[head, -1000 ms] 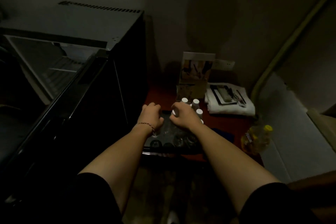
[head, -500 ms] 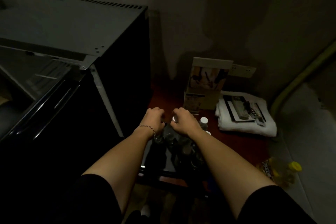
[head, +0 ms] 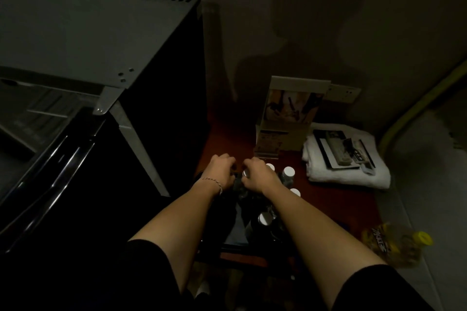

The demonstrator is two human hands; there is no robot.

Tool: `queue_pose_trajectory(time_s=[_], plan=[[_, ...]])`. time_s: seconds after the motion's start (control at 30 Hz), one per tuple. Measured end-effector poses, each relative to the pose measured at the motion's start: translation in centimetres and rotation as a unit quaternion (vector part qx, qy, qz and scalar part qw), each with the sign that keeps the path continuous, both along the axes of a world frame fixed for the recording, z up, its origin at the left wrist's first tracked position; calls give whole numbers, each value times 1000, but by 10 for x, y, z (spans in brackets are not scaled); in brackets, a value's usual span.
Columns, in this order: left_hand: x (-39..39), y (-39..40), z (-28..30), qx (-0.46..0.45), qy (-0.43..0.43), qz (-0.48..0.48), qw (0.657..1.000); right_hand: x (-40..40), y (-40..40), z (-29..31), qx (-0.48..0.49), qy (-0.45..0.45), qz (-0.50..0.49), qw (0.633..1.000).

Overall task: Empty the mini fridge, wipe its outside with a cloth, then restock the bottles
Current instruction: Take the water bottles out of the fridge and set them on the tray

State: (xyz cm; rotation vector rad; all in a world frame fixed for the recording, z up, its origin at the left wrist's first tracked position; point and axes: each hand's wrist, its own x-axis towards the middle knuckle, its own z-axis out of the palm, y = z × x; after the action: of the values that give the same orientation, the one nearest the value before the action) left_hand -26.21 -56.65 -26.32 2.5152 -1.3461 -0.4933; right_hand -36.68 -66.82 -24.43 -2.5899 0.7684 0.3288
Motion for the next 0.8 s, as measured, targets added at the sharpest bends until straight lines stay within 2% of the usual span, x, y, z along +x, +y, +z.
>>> queue_pose_trajectory(time_s=[0.23, 0.33, 0.43, 0.63, 0.8], plan=[[-7, 5, 2, -9, 14, 4, 1000, -5, 3, 6, 0, -5, -2, 1000], [-10, 11, 5, -17, 13, 10, 1000, -13, 7, 13, -7, -33, -22, 999], [-16, 18, 12, -37, -3, 11, 999, -24, 13, 22, -21, -70, -42, 996], [-37, 39, 41, -58, -46, 12, 997, -56, 38, 45, -35, -88, -58, 994], [-72, 82, 58, -80, -64, 28, 994, -98, 74, 57, -63, -119, -62, 989]])
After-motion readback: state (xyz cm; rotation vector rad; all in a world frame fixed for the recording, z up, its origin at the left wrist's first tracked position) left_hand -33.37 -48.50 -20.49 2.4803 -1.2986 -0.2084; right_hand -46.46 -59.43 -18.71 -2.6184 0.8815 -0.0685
